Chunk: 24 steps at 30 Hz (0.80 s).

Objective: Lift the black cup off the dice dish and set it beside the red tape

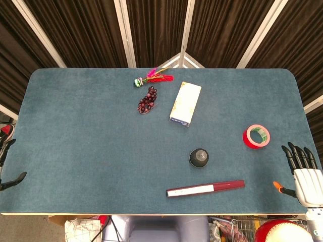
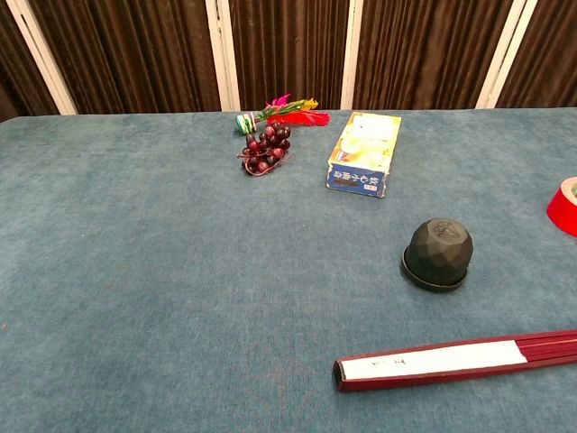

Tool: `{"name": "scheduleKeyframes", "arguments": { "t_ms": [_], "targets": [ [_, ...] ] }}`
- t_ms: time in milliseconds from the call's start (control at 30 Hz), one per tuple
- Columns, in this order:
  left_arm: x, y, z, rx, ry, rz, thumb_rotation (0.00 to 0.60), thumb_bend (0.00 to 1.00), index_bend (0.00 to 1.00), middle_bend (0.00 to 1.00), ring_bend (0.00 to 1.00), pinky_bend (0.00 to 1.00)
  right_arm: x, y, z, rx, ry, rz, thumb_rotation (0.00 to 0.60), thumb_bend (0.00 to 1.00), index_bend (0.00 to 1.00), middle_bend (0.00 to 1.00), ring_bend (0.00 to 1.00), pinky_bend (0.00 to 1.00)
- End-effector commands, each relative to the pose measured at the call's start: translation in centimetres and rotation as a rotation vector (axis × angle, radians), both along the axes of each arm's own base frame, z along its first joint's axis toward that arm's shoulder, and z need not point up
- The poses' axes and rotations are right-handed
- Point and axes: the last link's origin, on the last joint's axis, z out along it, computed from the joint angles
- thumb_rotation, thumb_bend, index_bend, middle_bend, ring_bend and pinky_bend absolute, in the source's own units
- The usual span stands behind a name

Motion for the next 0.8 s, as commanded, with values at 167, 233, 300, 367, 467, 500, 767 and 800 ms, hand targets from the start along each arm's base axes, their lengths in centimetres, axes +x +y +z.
{"name": "scheduleKeyframes", "arguments": {
  "t_ms": [167,233,300,367,467,500,767,800],
  "targets": [
    [0.1,-0.1,0.2,0.002,-0.003,0.006,0.600,0.31,0.11,0.00,0.00,0.09,-0.1,0.2,0.2,-0.004,0.005,-0.008,0.600,0.04,0.00,0.00,0.07,0.00],
    [0.2,-0.3,0.2,0.004,-0.003,-0.004,0.600,0.31,0.11,0.00,0.00,0.09,-0.1,0.4,0.1,-0.008,0.000,-0.012,0.600,0.04,0.00,0.00,0.07,0.00],
    [0.4,-0.5,0.1,-0.001,0.000,-0.014,0.600,0.31,0.11,0.00,0.00,0.09,0.2,0.5,0.0,-0.014,-0.028,-0.019,0.600,0.04,0.00,0.00,0.07,0.00],
    [0.5,-0.6,0.2,0.002,-0.003,-0.016,0.600,0.31,0.11,0.00,0.00,0.09,0.5,0.5,-0.3,-0.001,-0.070,-0.030,0.600,0.04,0.00,0.00,0.07,0.00],
    [0.6,-0.8,0.4,0.011,0.004,-0.020,0.600,0.31,0.11,0.00,0.00,0.09,0.8,0.7,-0.8,0.028,-0.106,-0.051,0.600,0.04,0.00,0.00,0.07,0.00],
    [0.7,-1.0,0.5,0.018,0.005,-0.025,0.600,0.31,0.11,0.00,0.00,0.09,0.9,0.7,-1.0,0.033,-0.108,-0.055,0.600,0.04,0.00,0.00,0.07,0.00],
    [0.9,-1.7,0.9,0.029,-0.002,-0.025,0.600,0.31,0.11,0.00,0.00,0.09,2.4,0.0,-4.7,0.145,-0.153,-0.032,0.600,0.04,0.00,0.00,0.07,0.00],
    [0.9,-1.7,0.9,0.033,-0.003,-0.025,0.600,0.31,0.11,0.00,0.00,0.09,2.7,-0.3,-5.3,0.166,-0.166,-0.024,0.600,0.04,0.00,0.00,0.07,0.00]
  ]
}}
